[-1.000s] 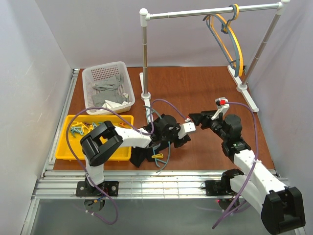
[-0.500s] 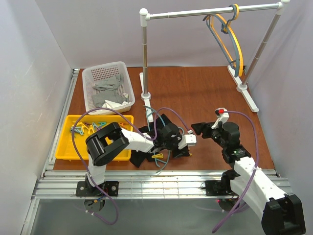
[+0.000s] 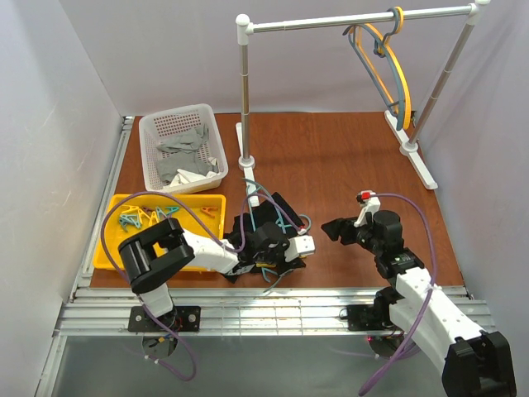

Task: Clip the underwear to the hanger
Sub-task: Place the clamp at the center of the board.

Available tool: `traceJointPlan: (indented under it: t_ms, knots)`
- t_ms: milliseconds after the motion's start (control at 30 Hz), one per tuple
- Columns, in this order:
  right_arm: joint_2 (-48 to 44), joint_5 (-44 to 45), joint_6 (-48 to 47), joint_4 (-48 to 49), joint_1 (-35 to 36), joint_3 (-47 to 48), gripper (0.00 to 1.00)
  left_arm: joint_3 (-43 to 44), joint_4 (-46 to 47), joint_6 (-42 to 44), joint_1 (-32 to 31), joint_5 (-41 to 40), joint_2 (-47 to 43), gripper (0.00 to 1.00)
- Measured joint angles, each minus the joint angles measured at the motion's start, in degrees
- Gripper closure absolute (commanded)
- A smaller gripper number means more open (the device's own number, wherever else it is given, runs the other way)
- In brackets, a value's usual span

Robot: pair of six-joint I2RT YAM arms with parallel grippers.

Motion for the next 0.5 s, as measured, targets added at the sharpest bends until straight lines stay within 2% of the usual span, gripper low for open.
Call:
traceJointPlan:
  t_ms: [167, 367, 400, 500]
  knots:
    - [0.96, -3.78, -0.68, -1.57, 0.2, -0.96, 0.16, -2.95, 5.18, -0.87, -0.26, -3.93, -2.01, 0.66]
    - [2.56, -6.56, -1.97, -0.87, 5.79, -1.36, 0.16, -6.84, 9.94, -4.68, -0.33, -11.69, -6.82, 0.51]
    - [3.06, -6.38, -2.27, -0.61, 7.52, -1.36, 0.15, -6.84, 10.4, -5.81, -0.31, -14.14, -7.63, 0.45]
    - [5.16, -5.44, -3.23, 0.39, 11.98, -1.36, 0.13, -6.6, 10.51, -9.99, -0.24, -21.7, -9.33, 0.43]
